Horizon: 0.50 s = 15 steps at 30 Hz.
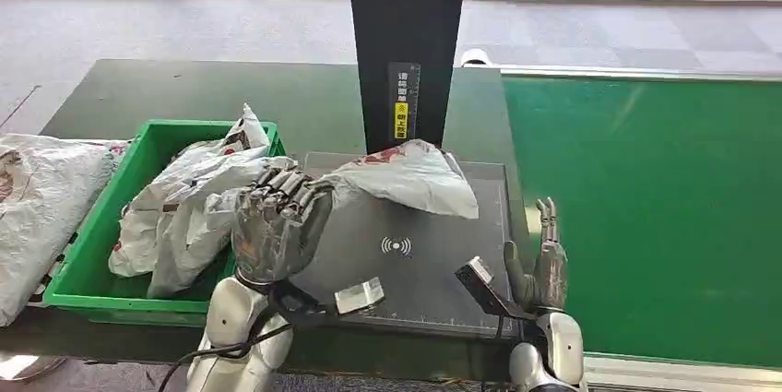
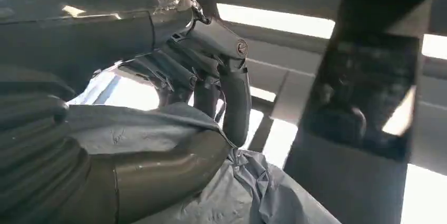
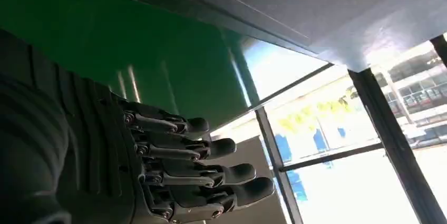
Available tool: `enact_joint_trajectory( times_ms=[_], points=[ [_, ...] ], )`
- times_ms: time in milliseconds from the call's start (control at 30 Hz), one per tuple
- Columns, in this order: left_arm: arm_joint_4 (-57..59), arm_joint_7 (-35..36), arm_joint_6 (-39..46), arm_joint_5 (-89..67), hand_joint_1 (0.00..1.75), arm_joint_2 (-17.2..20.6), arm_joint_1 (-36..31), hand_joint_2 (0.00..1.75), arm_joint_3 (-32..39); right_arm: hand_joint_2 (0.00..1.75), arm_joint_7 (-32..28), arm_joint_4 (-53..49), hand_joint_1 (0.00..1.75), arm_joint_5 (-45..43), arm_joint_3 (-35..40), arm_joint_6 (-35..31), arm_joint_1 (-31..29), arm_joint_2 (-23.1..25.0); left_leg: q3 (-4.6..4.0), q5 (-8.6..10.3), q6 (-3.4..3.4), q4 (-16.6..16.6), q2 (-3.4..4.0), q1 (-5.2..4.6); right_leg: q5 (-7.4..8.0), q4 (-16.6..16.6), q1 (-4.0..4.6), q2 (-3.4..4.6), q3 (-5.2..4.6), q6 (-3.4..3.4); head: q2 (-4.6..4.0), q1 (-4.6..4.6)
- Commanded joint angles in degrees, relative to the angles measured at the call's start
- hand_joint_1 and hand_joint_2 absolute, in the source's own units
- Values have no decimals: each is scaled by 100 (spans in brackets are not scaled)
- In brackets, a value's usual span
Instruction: Moved the parcel from conveyor to table for the left to box.
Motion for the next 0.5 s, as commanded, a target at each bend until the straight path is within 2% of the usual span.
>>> enact_joint_trajectory(
  times_ms=[33,267,333,500],
  points=[
    [1038,581,-15,-512,175,-132,-691,175,59,0,55,-230,0,-16,-108,134,91,-38,8,8,7,-9,-22,-1,3,-14,-1,-20,15,1,0,0],
    [1112,747,-15,-581,175,-114,-701,175,-8,0,81,-349,0,23,-141,195,136,-20,4,2,3,-1,-8,-2,1,-3,-7,-6,3,1,0,0],
    [660,646,-15,-461,175,-171,-597,175,114,0,87,-349,0,53,-148,218,137,-14,7,2,4,-3,-13,-3,-1,-4,-7,-8,6,0,0,0],
    [-710,310,-15,44,175,-227,-504,175,913,0,49,-19,0,68,-88,134,-48,-5,-2,-4,2,5,13,1,3,2,-1,20,-9,-1,0,0]
  ],
)
